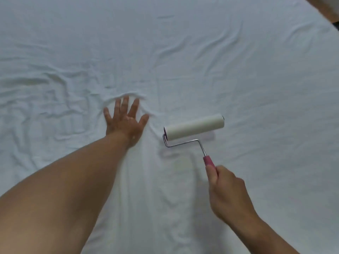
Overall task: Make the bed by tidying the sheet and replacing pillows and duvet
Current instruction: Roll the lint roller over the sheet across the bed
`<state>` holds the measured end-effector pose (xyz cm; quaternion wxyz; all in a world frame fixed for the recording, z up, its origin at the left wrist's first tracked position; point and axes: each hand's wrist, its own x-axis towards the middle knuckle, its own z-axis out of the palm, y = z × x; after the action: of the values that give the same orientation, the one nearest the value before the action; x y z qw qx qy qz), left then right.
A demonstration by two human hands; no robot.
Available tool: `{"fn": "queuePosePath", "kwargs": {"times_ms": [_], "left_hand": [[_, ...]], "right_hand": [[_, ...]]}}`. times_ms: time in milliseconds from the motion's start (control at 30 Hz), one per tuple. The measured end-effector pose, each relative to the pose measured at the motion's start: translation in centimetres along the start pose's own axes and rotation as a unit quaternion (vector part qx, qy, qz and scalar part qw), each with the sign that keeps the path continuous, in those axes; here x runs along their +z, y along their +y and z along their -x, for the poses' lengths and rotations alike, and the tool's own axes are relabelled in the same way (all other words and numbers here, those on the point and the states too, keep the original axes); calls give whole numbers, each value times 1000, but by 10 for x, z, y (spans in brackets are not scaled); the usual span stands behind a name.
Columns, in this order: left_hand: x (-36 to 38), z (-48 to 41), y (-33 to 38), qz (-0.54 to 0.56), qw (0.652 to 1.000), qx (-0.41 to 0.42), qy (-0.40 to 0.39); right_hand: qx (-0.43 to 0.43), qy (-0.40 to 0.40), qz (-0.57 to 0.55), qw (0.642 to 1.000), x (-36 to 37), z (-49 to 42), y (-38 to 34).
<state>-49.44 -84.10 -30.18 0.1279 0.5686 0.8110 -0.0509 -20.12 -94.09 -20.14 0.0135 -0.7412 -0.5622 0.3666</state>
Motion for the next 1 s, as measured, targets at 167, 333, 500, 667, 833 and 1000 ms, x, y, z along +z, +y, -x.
{"fn": "queuePosePath", "kwargs": {"times_ms": [167, 333, 500, 667, 833, 1000], "left_hand": [[-23, -110, -4, -5, 1000, -3, 4], [-5, -148, -3, -12, 999, -8, 51], [11, -158, -5, -7, 997, -13, 69], [10, -162, -8, -10, 998, -7, 65], [7, -160, -6, -6, 997, -1, 73], [4, -151, -2, -36, 997, 3, 68]], "right_hand": [[-68, 27, 19, 997, -6, -155, -128], [-141, 50, 48, 988, -27, -258, -230], [-128, 16, 65, 989, -31, -330, -301], [-105, 0, 170, 980, 0, -287, -226], [27, -39, 133, 990, 2, -213, -171], [-74, -31, 210, 974, 0, -266, -221]]}}
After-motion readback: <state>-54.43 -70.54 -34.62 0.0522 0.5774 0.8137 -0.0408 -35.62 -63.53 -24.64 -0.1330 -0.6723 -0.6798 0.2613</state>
